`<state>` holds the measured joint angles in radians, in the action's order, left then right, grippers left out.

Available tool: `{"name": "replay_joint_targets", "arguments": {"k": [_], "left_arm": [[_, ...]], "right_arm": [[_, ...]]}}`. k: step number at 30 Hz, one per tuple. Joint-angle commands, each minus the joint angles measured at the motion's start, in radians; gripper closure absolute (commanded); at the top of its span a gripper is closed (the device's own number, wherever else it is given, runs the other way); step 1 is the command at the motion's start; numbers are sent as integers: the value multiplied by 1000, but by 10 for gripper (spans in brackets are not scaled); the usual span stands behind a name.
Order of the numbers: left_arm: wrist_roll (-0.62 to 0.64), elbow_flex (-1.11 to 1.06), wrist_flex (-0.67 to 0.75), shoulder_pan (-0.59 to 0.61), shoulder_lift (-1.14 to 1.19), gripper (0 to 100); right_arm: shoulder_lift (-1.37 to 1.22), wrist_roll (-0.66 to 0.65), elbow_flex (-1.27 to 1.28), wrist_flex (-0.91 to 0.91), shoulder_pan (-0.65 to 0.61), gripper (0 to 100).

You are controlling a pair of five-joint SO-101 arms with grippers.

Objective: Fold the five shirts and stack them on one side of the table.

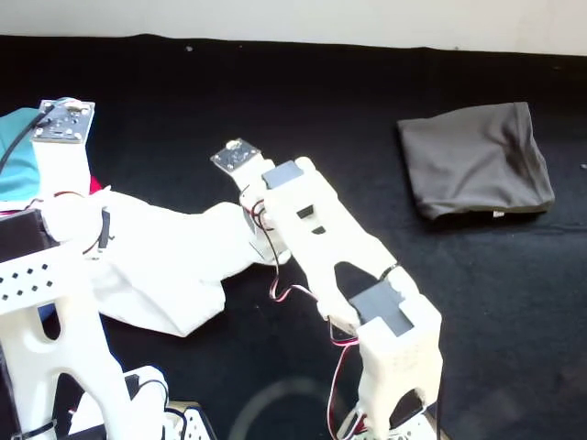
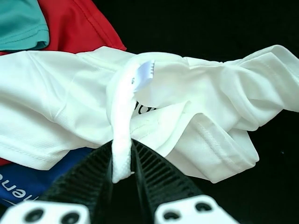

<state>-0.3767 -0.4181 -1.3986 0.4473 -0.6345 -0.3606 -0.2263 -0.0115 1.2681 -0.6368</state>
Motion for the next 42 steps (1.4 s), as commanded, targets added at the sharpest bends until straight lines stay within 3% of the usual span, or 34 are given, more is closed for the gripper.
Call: {"name": "replay_joint_targets", "arguments": {"k": [1, 7, 14, 18, 19, 29, 34, 42], "left_arm": [[-6, 2, 2, 4, -18, 991], [-6, 2, 2, 4, -18, 991], [-6, 2, 2, 5, -18, 991], [-6, 2, 2, 5, -18, 991], [-6, 2, 2, 5, -18, 991], [0, 12, 2, -8, -18, 991], [0, 45, 41, -111, -18, 991], [0, 188, 195, -390, -18, 991]], "right_arm": [[1, -9, -41, 16, -21, 833], [-1, -89, -39, 44, -82, 833], [-7, -91, -39, 39, -77, 834], [-58, -92, -48, 36, -59, 952], [-71, -92, -50, 36, -51, 995], [-88, -87, -148, 35, 139, 993], [-88, -86, -352, 124, 271, 993], [-90, -91, -825, 271, 449, 993]]}}
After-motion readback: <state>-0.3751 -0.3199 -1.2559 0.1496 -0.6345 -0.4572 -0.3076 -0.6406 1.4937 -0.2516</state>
